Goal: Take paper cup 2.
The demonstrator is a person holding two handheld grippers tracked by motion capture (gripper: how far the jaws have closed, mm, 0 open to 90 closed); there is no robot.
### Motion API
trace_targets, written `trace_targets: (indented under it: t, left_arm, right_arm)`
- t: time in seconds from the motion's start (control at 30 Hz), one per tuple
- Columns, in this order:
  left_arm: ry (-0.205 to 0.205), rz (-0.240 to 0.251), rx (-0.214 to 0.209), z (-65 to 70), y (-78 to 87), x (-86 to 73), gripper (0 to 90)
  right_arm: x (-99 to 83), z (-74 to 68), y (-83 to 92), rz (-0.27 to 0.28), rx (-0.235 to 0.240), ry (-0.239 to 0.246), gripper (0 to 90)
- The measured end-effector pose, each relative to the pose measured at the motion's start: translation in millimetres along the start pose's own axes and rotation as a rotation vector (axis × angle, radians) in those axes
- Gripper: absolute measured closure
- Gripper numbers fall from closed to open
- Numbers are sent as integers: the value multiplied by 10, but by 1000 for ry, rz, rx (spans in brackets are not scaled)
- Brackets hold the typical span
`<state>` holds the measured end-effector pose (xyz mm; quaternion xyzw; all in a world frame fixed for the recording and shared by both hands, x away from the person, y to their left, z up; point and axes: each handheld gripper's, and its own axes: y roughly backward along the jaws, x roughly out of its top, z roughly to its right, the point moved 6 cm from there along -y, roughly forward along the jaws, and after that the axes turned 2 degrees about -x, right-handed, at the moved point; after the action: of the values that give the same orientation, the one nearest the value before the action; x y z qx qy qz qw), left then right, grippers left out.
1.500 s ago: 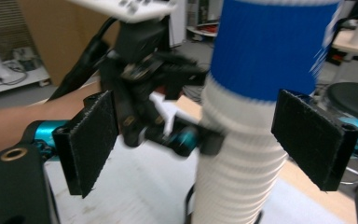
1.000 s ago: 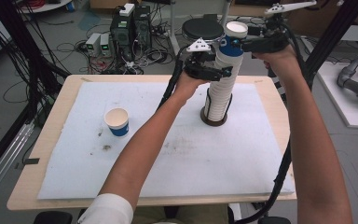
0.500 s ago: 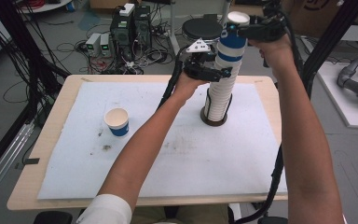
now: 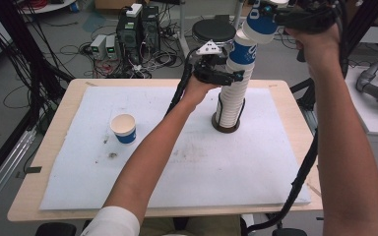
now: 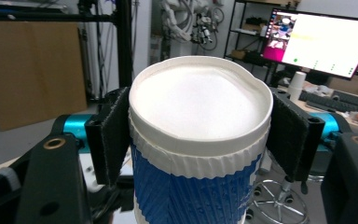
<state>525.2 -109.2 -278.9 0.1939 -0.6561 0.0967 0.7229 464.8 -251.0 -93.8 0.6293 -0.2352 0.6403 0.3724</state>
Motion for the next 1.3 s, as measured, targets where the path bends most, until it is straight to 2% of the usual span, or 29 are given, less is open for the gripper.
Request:
trace_targets:
  t: [0.27, 0.4, 0.43, 0.5, 0.63, 0.77, 0.93, 1.13, 1.3]
  left_arm:
    - [4, -6, 14, 8, 8, -3, 175]
    - [-2, -5, 33, 30, 35, -5, 173]
    - [-12, 2, 38, 42, 61, -5, 175]
    - [-4, 15, 48, 57, 138, -1, 163]
    - [-6, 41, 41, 61, 359, -5, 163]
    - [9, 51, 37, 49, 587, -63, 162]
    - [-7, 51, 36, 83, 873, -201, 163]
    - [-13, 58, 15, 192, 1189, -430, 163]
    - [-26, 51, 26, 314, 1442, -593, 163]
  right_arm:
    - [-226, -89, 380, -18, 46, 15, 298]
    - [-365, -172, 530, -29, 67, 40, 298]
    - [-401, -197, 561, -34, 76, 40, 298]
    - [-469, -234, 606, -42, 83, 55, 298]
    - [-604, -329, 665, -59, 103, 54, 298]
    - [-866, -439, 644, -87, 124, 48, 297]
    - [-1251, -539, 512, -131, 152, 42, 297]
    - [-1662, -665, 347, -167, 185, 17, 297]
    - [-1971, -770, 244, -189, 195, -4, 297]
